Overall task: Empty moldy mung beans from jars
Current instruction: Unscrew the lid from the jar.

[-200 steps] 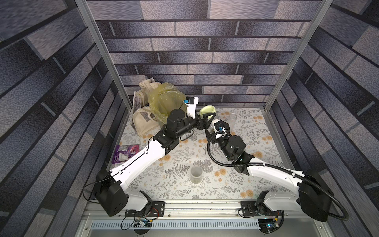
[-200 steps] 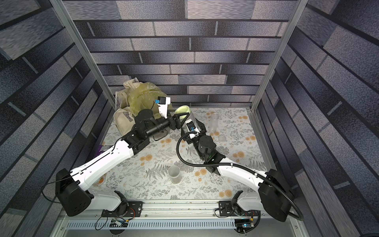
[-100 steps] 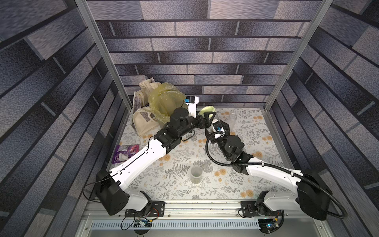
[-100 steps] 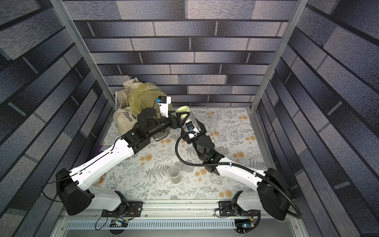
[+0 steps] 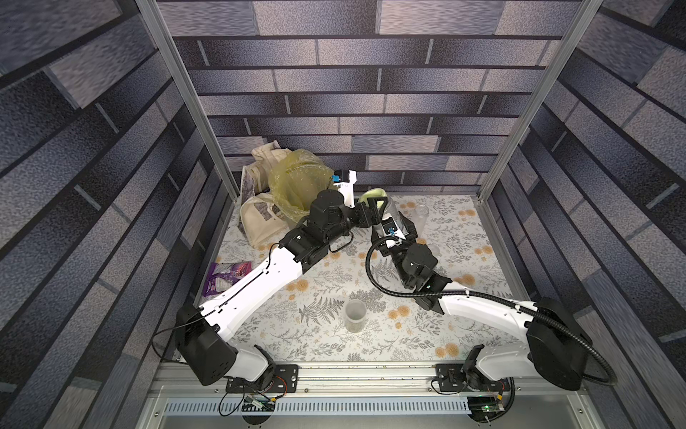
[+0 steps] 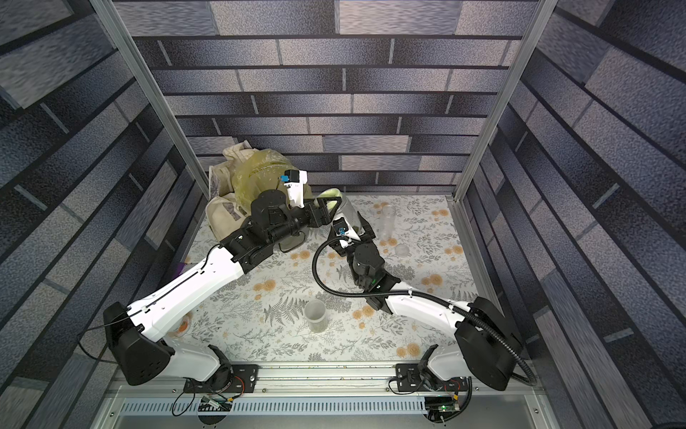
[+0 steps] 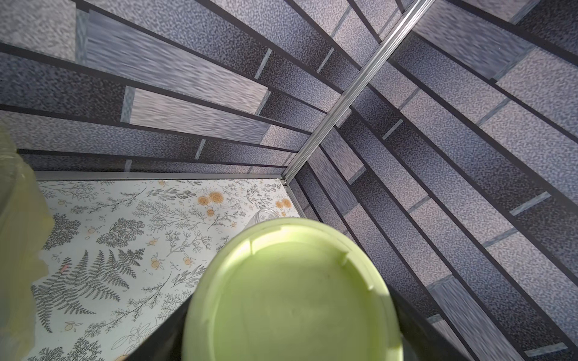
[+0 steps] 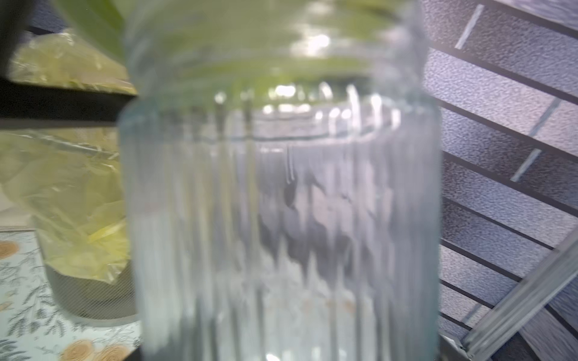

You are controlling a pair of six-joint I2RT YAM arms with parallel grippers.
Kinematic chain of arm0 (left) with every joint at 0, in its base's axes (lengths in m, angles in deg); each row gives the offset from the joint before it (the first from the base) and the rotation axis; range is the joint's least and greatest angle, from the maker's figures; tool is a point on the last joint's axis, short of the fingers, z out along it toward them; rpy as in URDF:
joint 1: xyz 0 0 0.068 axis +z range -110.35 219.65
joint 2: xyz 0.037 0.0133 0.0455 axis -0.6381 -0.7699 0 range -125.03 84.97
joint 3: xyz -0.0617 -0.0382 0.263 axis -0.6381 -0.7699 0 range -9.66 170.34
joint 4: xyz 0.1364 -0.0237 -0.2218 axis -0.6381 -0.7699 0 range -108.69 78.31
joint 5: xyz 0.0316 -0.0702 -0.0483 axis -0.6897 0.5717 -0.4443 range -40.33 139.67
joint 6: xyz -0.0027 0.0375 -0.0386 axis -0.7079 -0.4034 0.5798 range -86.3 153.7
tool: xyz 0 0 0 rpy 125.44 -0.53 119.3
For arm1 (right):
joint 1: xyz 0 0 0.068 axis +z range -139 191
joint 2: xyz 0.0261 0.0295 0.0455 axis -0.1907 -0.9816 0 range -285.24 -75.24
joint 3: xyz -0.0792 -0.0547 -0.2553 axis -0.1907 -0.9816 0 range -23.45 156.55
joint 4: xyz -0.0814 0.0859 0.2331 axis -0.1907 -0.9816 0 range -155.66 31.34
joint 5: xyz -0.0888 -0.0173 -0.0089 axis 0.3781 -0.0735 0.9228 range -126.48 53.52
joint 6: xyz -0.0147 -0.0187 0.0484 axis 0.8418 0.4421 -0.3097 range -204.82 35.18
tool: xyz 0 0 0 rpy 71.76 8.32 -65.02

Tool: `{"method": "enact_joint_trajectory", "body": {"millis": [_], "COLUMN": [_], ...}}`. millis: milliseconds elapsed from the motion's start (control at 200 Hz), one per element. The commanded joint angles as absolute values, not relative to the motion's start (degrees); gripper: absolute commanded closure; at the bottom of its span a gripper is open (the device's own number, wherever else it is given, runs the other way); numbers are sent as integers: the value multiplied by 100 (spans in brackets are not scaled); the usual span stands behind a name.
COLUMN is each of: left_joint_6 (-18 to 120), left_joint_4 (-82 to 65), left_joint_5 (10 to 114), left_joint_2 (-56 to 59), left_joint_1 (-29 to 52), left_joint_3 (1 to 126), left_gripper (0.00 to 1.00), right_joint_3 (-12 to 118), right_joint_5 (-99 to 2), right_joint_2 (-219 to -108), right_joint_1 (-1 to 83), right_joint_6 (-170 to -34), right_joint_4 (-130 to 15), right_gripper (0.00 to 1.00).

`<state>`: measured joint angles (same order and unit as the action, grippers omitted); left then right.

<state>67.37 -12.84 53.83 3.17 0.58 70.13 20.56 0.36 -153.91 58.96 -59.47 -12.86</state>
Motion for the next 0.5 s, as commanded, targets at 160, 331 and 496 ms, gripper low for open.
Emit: {"method": "enact_joint_trajectory", "body": {"millis": [160,331,496], "left_joint_6": [7013,6904,6239], "left_joint_4": [-1587,-1553,-1257], "left_joint_5": [5282,5324,5804], "left_joint_2": [453,598,837], "left_joint_1": [454,570,674], "left_joint_3": [7085,6876,6286], "left_gripper": [16,15,14], "right_joint_3": [2217,2130,2042], "right_joint_5": [623,546,174], "right_joint_2": [-15270,-15043,-14533], "right_joint_1": [5754,5709,5598], "right_joint_6": [-6080,-6232,-6682], "right_joint_4": [-520,-758,-1530], "right_gripper": [64,64,63]}}
